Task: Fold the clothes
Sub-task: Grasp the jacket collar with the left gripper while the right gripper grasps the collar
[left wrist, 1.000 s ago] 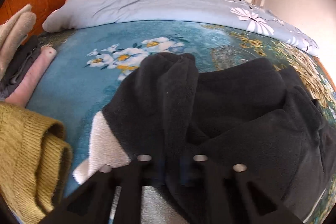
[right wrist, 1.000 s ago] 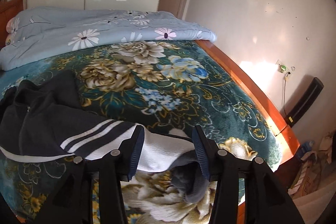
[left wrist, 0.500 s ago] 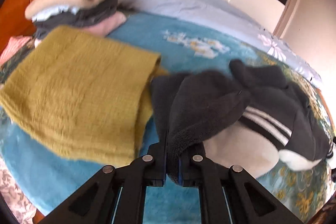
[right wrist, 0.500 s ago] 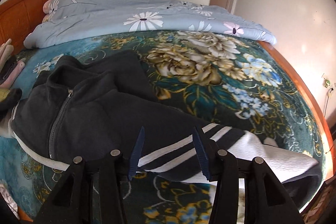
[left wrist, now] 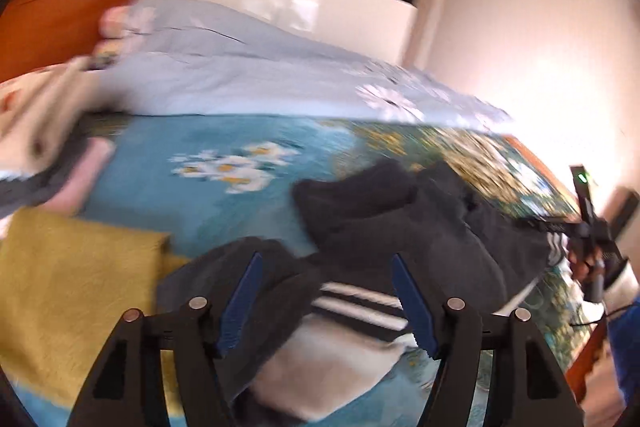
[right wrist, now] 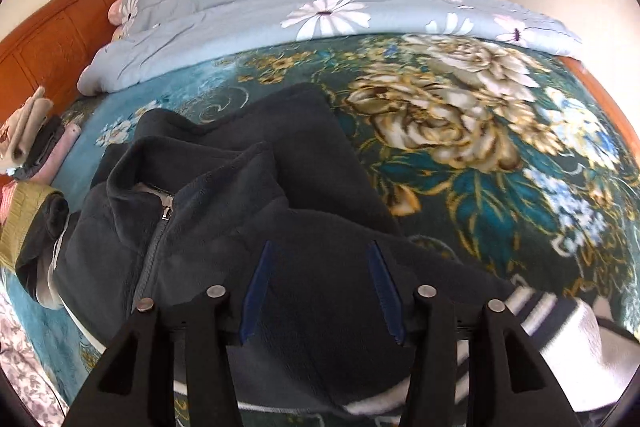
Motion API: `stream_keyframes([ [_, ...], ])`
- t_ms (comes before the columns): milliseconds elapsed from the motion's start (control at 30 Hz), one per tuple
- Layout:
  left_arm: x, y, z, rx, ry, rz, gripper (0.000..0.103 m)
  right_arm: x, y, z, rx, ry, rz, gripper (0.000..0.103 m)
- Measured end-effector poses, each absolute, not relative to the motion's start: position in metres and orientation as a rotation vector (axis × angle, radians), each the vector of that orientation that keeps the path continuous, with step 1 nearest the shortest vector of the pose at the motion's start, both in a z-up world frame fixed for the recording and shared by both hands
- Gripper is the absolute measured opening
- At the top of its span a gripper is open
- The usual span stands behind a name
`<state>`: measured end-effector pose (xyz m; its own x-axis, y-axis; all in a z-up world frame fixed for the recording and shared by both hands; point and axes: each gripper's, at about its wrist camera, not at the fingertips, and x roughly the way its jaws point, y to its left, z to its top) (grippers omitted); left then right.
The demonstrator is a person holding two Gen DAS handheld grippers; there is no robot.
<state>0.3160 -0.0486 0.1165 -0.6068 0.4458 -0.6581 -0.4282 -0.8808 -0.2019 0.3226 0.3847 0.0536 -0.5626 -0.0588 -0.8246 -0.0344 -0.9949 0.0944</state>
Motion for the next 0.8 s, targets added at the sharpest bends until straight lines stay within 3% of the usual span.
stream_keyframes([
  [267,0.215,0.01,0.04,-1.266,0.235,2.168,0.071,0.287,0.366,0.038,1.495,-0.042,-2.642,0.054],
  [367,0.212,0.023,0.018,-1.372,0.302,2.075,0.078,0.279,0.367,0.031,1.513,-0.035,-2.606,0.056],
  [600,0.192,0.019,0.01,-1.441,0.208,1.961,0.081,0.266,0.367,0.02,1.515,-0.07,-2.535,0.057],
  [667,0.196,0.02,0.012,-1.432,0.207,1.959,0.077,0.266,0.361,0.019,1.509,-0.043,-2.545,0.057],
  [767,0.208,0.02,0.018,-1.411,0.218,1.965,0.055,0.269,0.352,0.018,1.492,0.011,-2.565,0.056],
  [800,0.215,0.021,0.021,-1.401,0.251,1.978,0.044,0.271,0.349,0.018,1.482,0.035,-2.575,0.05],
])
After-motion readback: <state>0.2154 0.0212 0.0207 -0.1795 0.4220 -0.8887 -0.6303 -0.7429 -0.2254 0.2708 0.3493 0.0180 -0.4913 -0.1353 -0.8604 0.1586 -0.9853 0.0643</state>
